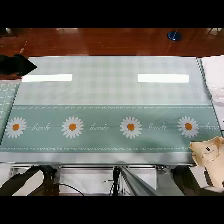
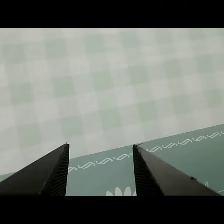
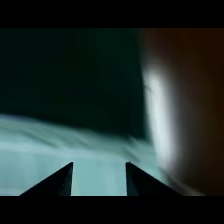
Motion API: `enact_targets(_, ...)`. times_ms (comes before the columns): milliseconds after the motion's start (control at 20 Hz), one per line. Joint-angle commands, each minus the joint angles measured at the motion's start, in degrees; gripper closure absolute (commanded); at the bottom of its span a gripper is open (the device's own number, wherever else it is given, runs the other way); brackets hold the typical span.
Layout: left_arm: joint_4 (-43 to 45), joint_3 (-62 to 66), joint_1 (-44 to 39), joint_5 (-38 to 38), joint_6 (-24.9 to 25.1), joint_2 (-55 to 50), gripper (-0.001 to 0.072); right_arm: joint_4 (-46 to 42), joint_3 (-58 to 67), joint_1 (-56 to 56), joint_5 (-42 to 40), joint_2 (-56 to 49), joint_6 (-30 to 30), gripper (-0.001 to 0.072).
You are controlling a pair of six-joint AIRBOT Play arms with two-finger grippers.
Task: Fold the shirts.
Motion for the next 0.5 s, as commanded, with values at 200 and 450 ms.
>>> enact_targets(200, 0.11, -0.02, -0.11, 4.11, 2.91, -5.16, 0.0227, 31.56, 34.73, 60.04, -9.49, -24.39, -27.87, 0.0316)
enact_targets(450, 11.45, -0.02, -6.62, 3.04, -6.19, -11.89, 0.0244, 11.34, 43.01, 86.51, 18.21, -39.85, -10.16, 0.0316)
